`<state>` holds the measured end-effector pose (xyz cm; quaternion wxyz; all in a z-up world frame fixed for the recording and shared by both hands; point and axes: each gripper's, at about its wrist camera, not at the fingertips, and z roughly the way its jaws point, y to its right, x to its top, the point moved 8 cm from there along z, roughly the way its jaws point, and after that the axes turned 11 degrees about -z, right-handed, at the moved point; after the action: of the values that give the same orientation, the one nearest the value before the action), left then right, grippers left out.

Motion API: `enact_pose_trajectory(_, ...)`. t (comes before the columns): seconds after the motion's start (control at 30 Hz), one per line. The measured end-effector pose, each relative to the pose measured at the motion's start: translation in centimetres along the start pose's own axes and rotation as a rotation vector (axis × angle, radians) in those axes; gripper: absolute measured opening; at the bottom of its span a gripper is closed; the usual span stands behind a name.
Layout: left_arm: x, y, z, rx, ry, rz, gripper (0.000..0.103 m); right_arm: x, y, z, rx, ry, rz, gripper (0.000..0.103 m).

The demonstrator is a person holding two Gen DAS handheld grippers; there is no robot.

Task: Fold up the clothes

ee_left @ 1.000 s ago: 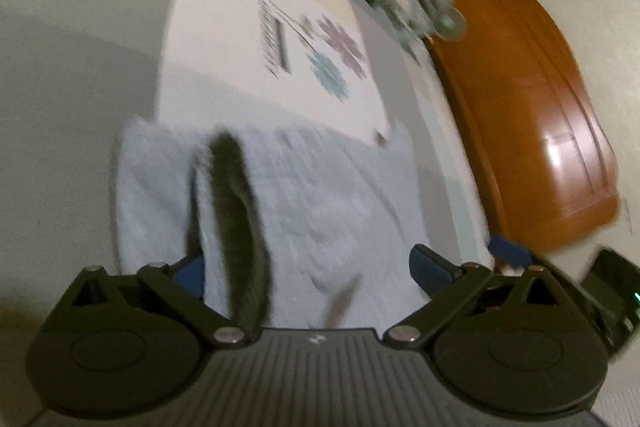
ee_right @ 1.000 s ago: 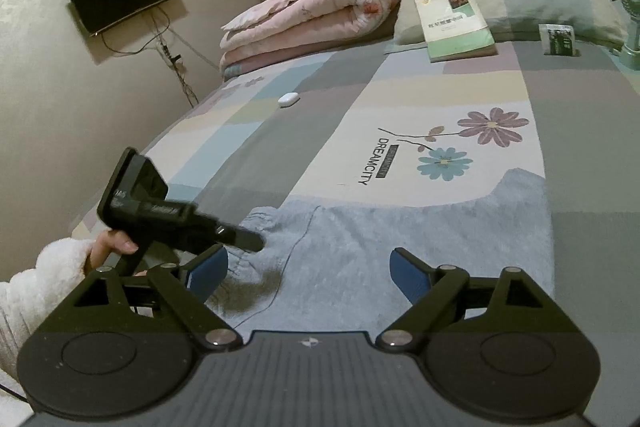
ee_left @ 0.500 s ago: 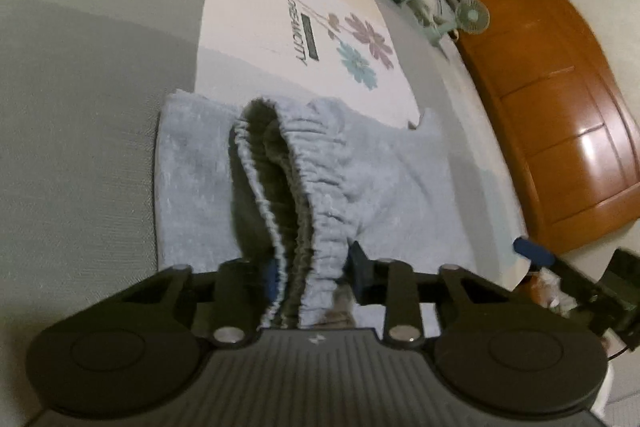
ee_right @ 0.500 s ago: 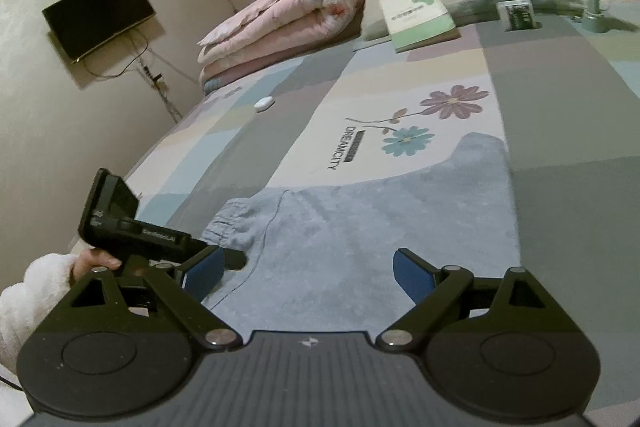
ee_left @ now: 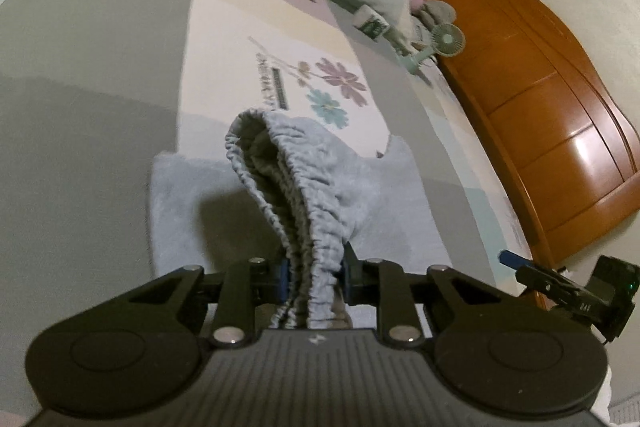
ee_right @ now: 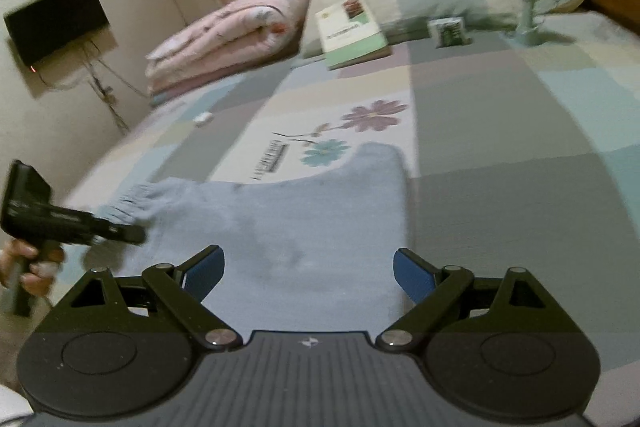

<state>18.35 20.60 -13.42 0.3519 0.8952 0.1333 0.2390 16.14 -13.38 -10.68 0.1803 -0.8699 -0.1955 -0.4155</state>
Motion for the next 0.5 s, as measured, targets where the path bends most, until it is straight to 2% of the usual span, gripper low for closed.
enact_pose_trajectory(0.1, -0.3, -1.8, 1.2, 0.014, -0.011, -0.053, 0.021, -1.0, -0.2, -0.1, -0.120, -0.048, -0.187, 0.094)
enact_pose_trajectory(0.2, -0.3, -2.7, 1.9, 0.025, -0.020, -0.109, 0.021, -2.7, -1.4, 0.0, -0.194, -0.100, -0.405, 0.095)
enact_pose_trajectory(0.37, 0.4, -0.5, 1.2, -0.006, -0.004, -0.101, 0.021, -5.4, -4.7, -0.3, -0.192, -0.114, -0.689, 0.103)
enact_pose_trajectory(0.5, 0.9, 0.5, 0.9, 0.011, -0.012, -0.087, 0.022, -6.3, -7.3, 0.8, -0.130, -0.116, -0.796, 0.103)
